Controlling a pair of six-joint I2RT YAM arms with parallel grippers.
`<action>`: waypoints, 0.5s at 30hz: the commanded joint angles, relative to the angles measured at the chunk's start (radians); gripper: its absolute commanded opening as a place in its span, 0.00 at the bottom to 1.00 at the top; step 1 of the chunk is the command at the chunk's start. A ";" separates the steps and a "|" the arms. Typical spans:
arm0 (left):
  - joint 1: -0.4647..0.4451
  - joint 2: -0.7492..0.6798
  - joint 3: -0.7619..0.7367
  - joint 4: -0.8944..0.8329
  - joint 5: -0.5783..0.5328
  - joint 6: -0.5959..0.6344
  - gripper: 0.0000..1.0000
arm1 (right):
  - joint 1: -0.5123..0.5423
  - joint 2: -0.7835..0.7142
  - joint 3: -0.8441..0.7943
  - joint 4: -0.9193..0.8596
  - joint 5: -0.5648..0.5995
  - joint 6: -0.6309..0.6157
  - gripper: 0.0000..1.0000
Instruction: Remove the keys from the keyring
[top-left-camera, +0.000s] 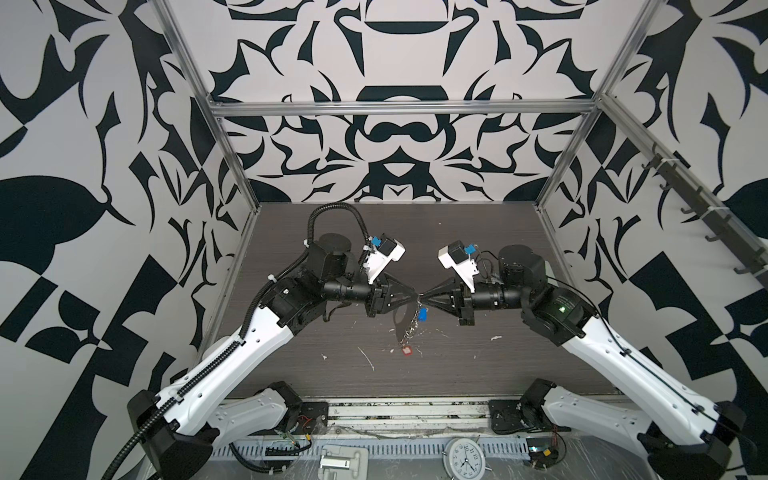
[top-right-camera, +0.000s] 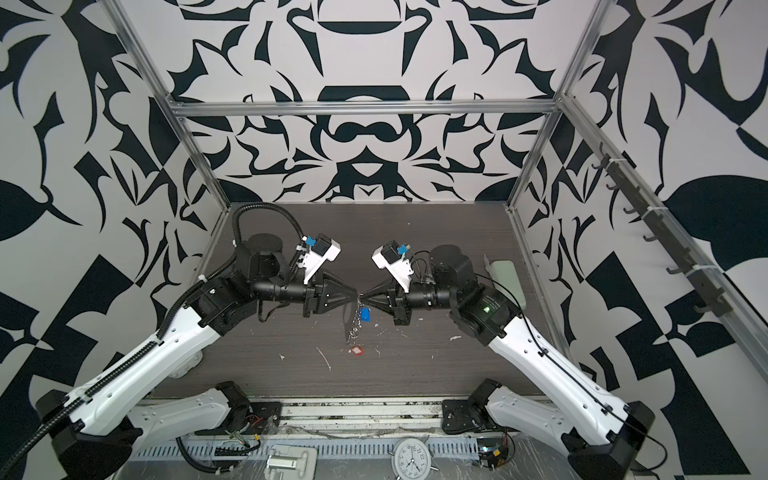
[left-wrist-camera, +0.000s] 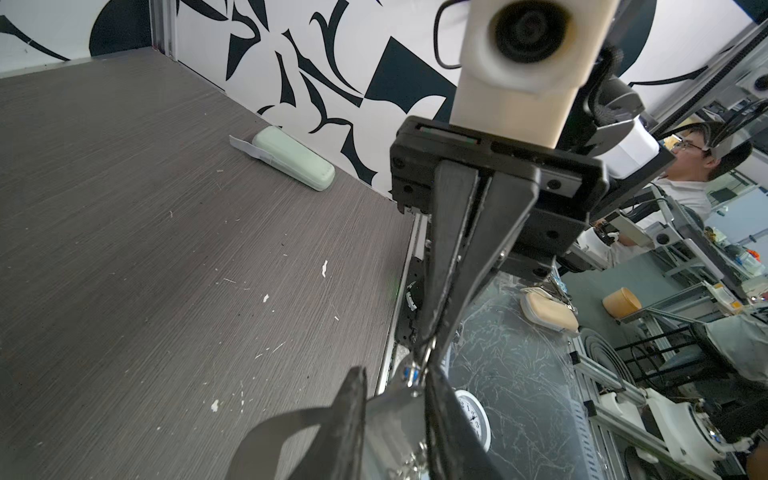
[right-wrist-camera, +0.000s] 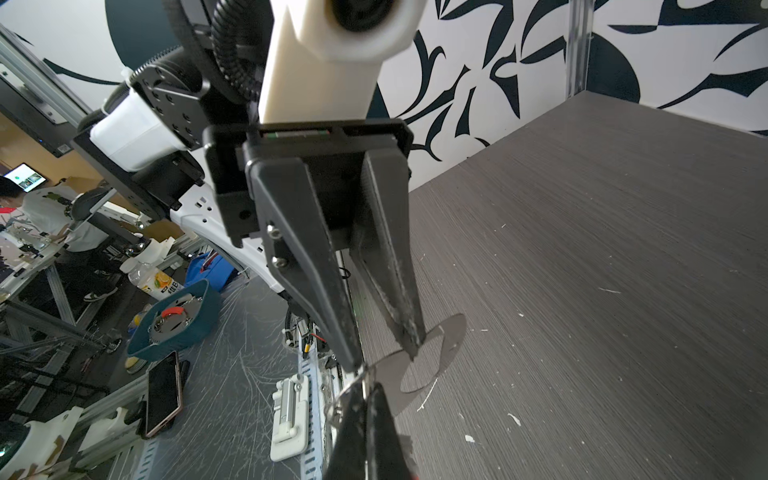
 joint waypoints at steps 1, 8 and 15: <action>-0.005 -0.006 0.034 -0.030 0.042 0.040 0.25 | 0.005 -0.002 0.060 -0.009 -0.036 -0.035 0.00; -0.007 0.017 0.046 -0.027 0.086 0.041 0.19 | 0.007 0.008 0.066 -0.009 -0.034 -0.034 0.00; -0.014 0.032 0.041 -0.018 0.093 0.038 0.18 | 0.006 0.018 0.075 -0.006 -0.018 -0.031 0.00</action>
